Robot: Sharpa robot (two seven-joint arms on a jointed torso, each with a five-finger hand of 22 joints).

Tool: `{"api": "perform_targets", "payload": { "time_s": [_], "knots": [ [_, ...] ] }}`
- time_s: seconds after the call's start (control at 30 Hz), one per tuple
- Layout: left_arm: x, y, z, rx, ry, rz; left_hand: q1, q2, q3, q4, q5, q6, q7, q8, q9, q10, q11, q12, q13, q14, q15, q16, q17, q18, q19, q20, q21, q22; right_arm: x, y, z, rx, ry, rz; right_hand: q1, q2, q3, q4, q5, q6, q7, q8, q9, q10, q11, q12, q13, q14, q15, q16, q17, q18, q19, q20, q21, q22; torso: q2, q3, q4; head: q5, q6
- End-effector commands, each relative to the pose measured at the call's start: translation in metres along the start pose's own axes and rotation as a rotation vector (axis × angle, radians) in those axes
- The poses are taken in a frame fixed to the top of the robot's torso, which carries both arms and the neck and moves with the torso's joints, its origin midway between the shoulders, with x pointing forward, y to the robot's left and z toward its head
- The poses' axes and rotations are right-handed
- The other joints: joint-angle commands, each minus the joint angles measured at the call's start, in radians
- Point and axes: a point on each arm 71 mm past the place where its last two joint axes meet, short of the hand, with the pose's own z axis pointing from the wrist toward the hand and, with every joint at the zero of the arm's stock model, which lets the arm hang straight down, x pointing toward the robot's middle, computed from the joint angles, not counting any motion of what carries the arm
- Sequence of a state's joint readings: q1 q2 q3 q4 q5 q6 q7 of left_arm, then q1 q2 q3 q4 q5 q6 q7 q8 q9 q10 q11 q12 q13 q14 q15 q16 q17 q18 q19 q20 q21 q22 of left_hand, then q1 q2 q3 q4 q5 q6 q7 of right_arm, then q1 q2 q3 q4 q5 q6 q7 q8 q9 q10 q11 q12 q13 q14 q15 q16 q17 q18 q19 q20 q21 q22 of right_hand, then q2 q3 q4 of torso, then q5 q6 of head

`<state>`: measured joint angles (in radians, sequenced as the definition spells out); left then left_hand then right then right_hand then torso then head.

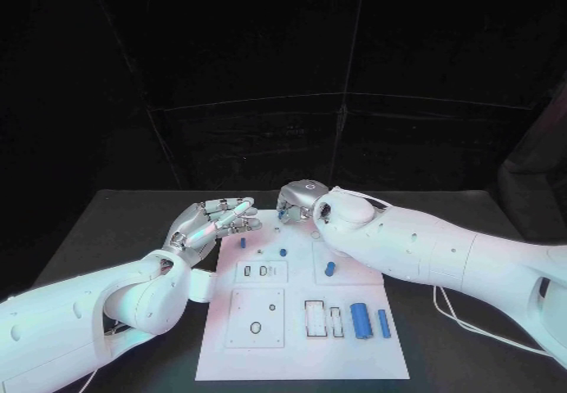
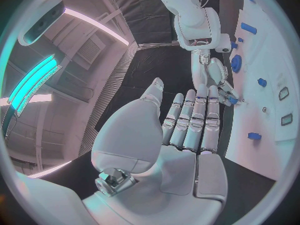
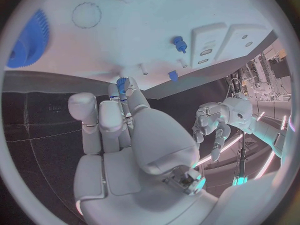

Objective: Assemble the parts on the task board

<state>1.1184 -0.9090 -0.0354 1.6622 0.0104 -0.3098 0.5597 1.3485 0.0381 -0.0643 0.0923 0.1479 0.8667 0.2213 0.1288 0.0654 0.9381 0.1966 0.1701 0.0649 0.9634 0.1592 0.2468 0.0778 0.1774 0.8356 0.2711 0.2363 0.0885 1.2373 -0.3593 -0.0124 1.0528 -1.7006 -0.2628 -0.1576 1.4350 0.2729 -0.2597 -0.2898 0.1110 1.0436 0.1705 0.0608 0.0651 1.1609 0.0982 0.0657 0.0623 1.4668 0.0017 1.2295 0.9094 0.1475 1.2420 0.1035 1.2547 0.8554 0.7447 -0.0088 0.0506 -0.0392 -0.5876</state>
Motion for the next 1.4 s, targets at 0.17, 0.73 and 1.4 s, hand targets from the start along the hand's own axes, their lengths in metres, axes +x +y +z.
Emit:
{"api": "perform_targets", "payload": {
  "time_s": [0.17,0.73,1.4],
  "knots": [
    [0.003,-0.002,0.001,0.004,0.025,-0.002,0.0,0.01,-0.002,-0.008,-0.006,0.001,0.035,-0.005,-0.001,0.004,0.006,-0.005,-0.001,0.009,0.0,-0.007,-0.002,0.005,0.008,-0.001,-0.007,-0.002,0.001,0.002,0.004,-0.002,0.017,-0.017,-0.013,0.001,0.004,0.0,-0.008,-0.013,0.0,0.001,-0.001,-0.018,0.002,-0.007,-0.001,0.011,0.007,0.005,-0.001,-0.017,-0.006,0.008,0.005,0.001,0.0,-0.0003,0.0002,-0.001,-0.002],
    [0.003,-0.002,0.002,0.001,0.032,0.0,0.0,0.01,-0.002,-0.01,-0.007,0.001,0.035,-0.006,-0.001,0.003,0.006,-0.007,-0.001,0.009,0.0,-0.009,-0.002,0.005,0.009,-0.001,-0.009,-0.003,0.003,0.004,0.009,0.0,0.036,-0.024,-0.034,-0.051,0.02,0.007,-0.037,-0.138,0.021,0.0,-0.003,-0.17,0.03,-0.004,-0.001,-0.017,0.033,-0.03,-0.083,-0.007,-0.055,0.032,-0.017,-0.053,0.001,-0.0006,-0.0012,0.0,-0.003],
    [-0.007,-0.003,0.0,0.001,0.016,0.009,0.0,0.011,-0.003,-0.012,-0.009,0.0,0.035,-0.007,-0.001,0.003,0.006,-0.009,-0.001,0.009,0.001,-0.012,-0.002,0.005,0.009,-0.001,-0.011,-0.004,-0.023,-0.078,-0.07,0.167,0.028,0.291,-0.191,-0.212,0.06,0.148,0.081,-0.13,-0.026,0.015,0.004,0.193,-0.046,0.337,0.195,0.025,-0.029,0.09,0.086,-0.033,0.036,-0.022,0.073,0.102,-0.006,0.0053,-0.0267,0.006,0.004]
  ]
}}
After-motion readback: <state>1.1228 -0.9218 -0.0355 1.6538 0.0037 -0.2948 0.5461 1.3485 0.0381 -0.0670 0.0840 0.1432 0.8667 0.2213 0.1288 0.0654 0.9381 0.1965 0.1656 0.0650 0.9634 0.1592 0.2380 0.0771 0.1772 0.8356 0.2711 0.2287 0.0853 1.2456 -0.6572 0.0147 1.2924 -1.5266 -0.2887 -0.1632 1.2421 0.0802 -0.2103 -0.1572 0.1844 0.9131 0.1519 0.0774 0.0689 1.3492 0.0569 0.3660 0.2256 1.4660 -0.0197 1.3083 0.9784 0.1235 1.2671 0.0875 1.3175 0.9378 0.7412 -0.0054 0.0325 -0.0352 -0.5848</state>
